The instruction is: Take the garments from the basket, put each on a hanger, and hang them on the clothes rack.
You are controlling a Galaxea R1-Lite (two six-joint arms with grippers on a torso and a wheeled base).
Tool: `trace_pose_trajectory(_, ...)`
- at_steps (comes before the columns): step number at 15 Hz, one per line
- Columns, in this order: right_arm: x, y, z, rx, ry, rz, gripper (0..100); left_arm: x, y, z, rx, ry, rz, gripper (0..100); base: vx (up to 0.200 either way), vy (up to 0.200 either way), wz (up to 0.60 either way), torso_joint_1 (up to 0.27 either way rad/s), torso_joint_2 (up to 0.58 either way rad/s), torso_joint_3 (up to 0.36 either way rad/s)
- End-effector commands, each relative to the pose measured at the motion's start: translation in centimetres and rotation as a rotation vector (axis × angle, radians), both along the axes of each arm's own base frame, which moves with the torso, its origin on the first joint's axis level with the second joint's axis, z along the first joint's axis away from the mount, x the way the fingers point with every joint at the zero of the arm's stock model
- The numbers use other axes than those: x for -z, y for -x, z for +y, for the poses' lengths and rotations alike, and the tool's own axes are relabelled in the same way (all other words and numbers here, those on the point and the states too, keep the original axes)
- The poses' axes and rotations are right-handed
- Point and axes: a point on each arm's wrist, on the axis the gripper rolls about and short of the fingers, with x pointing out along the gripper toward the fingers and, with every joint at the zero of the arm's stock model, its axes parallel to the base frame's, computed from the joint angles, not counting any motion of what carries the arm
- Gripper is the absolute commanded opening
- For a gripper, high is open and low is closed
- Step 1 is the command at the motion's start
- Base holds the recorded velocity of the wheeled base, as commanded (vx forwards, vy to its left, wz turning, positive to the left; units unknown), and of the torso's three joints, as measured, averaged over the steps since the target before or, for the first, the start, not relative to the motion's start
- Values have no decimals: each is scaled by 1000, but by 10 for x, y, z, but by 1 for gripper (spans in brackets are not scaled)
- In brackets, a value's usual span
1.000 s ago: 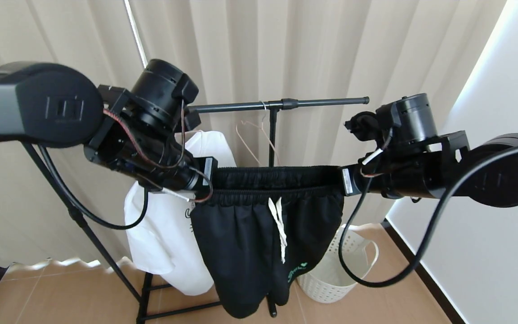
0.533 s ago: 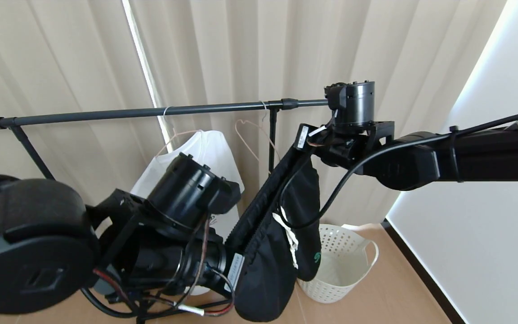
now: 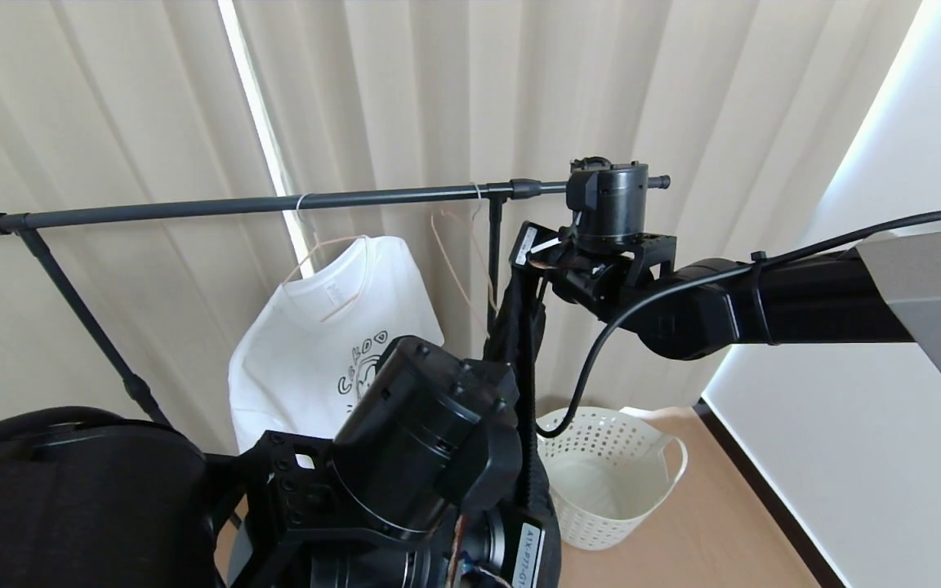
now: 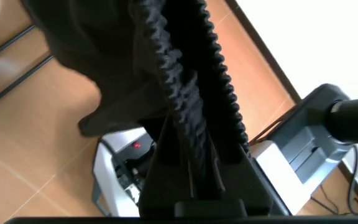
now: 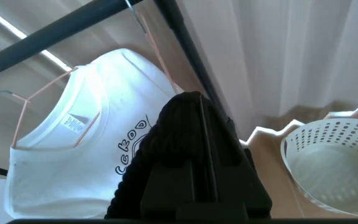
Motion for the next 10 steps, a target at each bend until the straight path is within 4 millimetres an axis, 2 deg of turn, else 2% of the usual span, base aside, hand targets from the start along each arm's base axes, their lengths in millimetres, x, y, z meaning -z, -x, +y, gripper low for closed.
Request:
trace_pose_trajectory(1,-4,3,1,-5,-5,-7,0,4,0,-4,5,-10,7,0,0,0,0,0,0,0)
trace_pose_trajectory(3,-10,7,-4,-1,0,-6,0,7,-2,-1,-27,-31,-8,0,0,0,0,0,0,0)
trace_pose_trajectory(6,-23,23,-29,13,92,-15,0,6,-22,13,-171,-70,-60,0,0,0,0,0,0,0)
trace_pose_trajectory(8,-40,44,-52,17,186,-39,0,0,-50,34,-304,-61,-85,0,0,0,0,0,0,0)
trace_pose_trajectory(10,-36,60,-70,5,333,-25,0,-12,-73,44,-385,-15,-117,0,0,0,0,0,0,0)
